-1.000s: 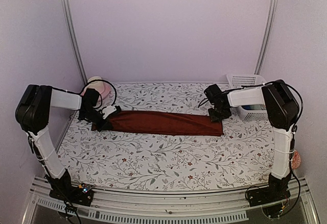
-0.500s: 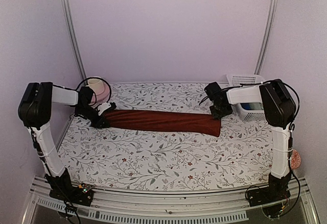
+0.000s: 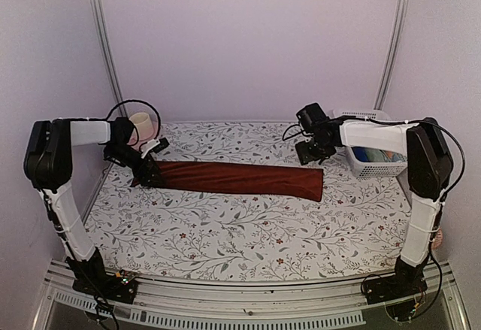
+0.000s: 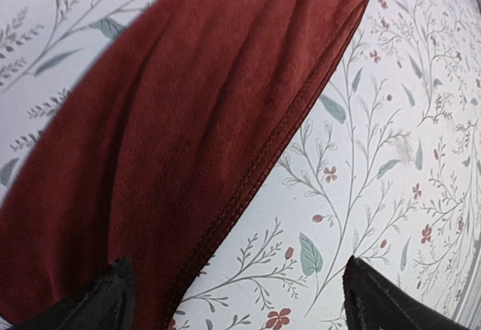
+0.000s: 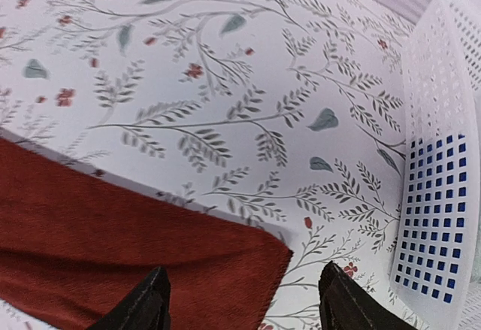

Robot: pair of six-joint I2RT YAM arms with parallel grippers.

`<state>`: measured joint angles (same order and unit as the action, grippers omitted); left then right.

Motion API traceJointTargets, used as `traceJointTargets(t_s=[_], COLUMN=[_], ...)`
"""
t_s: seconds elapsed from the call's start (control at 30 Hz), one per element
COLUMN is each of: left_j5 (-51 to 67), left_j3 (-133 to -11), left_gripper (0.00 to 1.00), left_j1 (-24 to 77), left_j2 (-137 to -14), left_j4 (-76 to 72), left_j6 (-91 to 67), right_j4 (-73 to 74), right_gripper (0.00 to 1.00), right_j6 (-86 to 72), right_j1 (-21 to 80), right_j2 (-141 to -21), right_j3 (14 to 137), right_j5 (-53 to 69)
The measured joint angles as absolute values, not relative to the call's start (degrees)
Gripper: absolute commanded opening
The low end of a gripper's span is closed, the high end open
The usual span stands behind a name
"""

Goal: Roll the towels
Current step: Smooth out the towel at the center of the board.

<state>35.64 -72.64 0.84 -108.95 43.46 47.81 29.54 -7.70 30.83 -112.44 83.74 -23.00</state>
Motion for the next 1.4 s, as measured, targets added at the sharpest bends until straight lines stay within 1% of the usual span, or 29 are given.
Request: traceJointTargets(t_s=[0.07, 0.1, 0.13, 0.17, 0.2, 0.27, 0.3, 0.33, 0.43, 0.63, 0.7, 0.8, 1.0, 1.27, 1.37, 1.4], left_j5=[37.23, 37.89, 38.41, 38.65, 38.83, 38.54, 38.11, 37.65, 34.37, 25.54, 21.43, 15.68, 4.91, -5.82, -8.84, -10.00], left_j3=[-74.78, -75.64, -76.44, -77.01, -77.62, -78.50, -78.83, -79.05, -80.86, -85.60, -85.58, -83.92, -80.12, -80.82, -81.91, -82.32], left_gripper=[0.94, 0.90, 0.86, 0.78, 0.75, 0.56, 0.48, 0.43, 0.30, 0.15, 0.12, 0.09, 0.08, 0.09, 0.12, 0.14], left_j1=[0.84, 0.84, 0.84, 0.84, 0.95, 1.48, 1.83, 2.24, 4.69, 8.64, 9.45, 10.15, 10.61, 11.60, 12.14, 12.29], left_j2=[-108.53, -108.42, -108.40, -108.40, -108.40, -108.40, -108.42, -108.47, -109.71, -115.61, -117.19, -118.13, -118.63, -122.69, -123.85, -124.25], left_j4=[44.27, 44.40, 44.36, 44.21, 43.72, 42.06, 40.82, 39.62, 34.98, 28.03, 26.41, 24.01, 19.05, 14.06, 13.52, 13.23], left_j6=[47.51, 46.96, 46.30, 45.41, 44.27, 41.30, 39.42, 37.98, 33.28, 27.22, 26.35, 25.58, 24.99, 25.21, 25.28, 25.28], right_j4=[29.43, 29.30, 29.12, 28.82, 28.29, 27.46, 27.00, 26.74, 25.61, 24.69, 24.69, 25.10, 25.91, 25.76, 25.74, 25.76], right_gripper=[0.66, 0.63, 0.59, 0.54, 0.48, 0.38, 0.35, 0.32, 0.28, 0.25, 0.25, 0.25, 0.25, 0.28, 0.32, 0.33], right_j6=[-7.75, -7.75, -7.66, -7.66, -7.62, -7.51, -7.66, -7.55, -8.75, -10.33, -10.92, -11.66, -12.88, -13.74, -13.85, -13.96], right_j1=[33.43, 34.81, 35.86, 37.26, 38.52, 40.47, 41.39, 42.04, 42.92, 42.19, 42.13, 41.93, 41.91, 41.06, 40.62, 40.42], right_j2=[-110.10, -109.25, -108.75, -108.36, -108.27, -108.47, -108.84, -109.32, -113.47, -127.02, -131.33, -135.31, -138.34, -139.37, -139.90, -140.18], right_j3=[83.74, 83.74, 83.74, 83.74, 83.74, 83.74, 83.90, 84.27, 88.79, 103.55, 106.96, 108.51, 109.34, 110.19, 110.96, 111.46], right_j5=[-22.06, -21.78, -21.52, -20.91, -20.25, -18.41, -17.04, -15.88, -12.49, -9.78, -9.58, -9.50, -9.93, -10.17, -10.17, -10.20])
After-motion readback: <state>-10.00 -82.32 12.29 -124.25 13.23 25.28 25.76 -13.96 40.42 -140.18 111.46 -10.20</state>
